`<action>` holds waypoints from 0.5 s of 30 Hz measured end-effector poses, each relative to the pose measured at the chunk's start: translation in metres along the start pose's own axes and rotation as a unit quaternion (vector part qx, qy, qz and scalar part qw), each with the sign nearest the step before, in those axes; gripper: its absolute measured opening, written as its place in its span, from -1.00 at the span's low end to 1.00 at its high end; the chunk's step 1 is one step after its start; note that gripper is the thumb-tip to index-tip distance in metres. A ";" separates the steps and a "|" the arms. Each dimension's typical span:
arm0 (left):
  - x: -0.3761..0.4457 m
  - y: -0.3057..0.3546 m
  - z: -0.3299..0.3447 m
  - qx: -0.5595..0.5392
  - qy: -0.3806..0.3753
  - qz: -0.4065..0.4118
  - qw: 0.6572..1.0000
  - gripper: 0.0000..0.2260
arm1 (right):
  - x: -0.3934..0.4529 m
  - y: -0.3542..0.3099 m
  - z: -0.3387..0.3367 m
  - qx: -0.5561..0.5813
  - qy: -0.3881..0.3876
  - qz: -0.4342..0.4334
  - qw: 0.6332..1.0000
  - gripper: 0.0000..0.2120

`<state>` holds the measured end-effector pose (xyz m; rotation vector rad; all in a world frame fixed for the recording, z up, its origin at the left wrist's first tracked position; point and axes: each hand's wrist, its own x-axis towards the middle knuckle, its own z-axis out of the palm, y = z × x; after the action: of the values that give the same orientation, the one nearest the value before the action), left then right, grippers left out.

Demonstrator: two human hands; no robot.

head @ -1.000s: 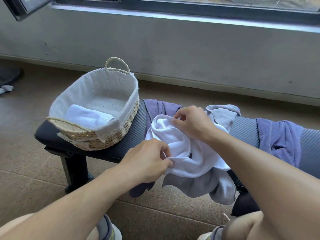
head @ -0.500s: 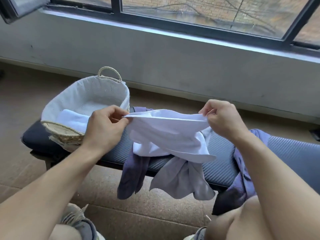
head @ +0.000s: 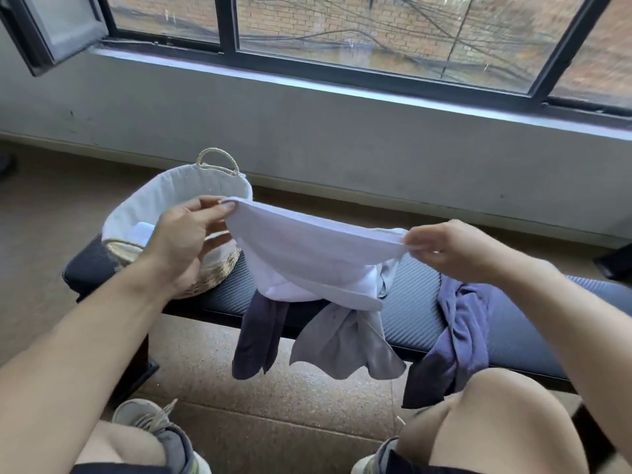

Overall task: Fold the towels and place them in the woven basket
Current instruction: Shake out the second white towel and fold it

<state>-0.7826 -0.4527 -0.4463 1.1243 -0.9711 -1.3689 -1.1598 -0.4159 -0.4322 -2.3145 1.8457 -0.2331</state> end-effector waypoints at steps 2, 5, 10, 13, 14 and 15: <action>-0.004 0.014 -0.003 0.016 -0.024 0.032 0.999 -0.84 | -0.006 -0.001 -0.021 0.074 0.024 0.007 0.997 -0.90; -0.013 0.035 -0.010 0.009 -0.063 0.096 0.993 -0.80 | -0.020 -0.016 -0.054 0.219 0.036 0.011 0.975 -0.81; -0.024 0.068 -0.018 -0.018 -0.165 0.119 0.979 -0.86 | -0.043 -0.048 -0.090 0.396 0.150 -0.022 0.906 -0.84; -0.027 0.069 -0.022 0.060 -0.170 0.109 0.977 -0.80 | -0.045 -0.050 -0.096 0.417 0.160 -0.040 0.894 -0.74; -0.029 0.067 -0.023 0.100 -0.156 0.108 0.977 -0.66 | -0.045 -0.048 -0.096 0.417 0.123 -0.020 0.900 -0.68; -0.030 0.065 -0.024 0.127 -0.134 0.109 0.977 -0.55 | -0.045 -0.044 -0.095 0.415 0.077 0.012 0.906 -0.66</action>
<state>-0.7446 -0.4285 -0.3860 0.9972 -1.4557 -1.2607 -1.1493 -0.3657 -0.3305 -1.6921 1.4092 -1.0009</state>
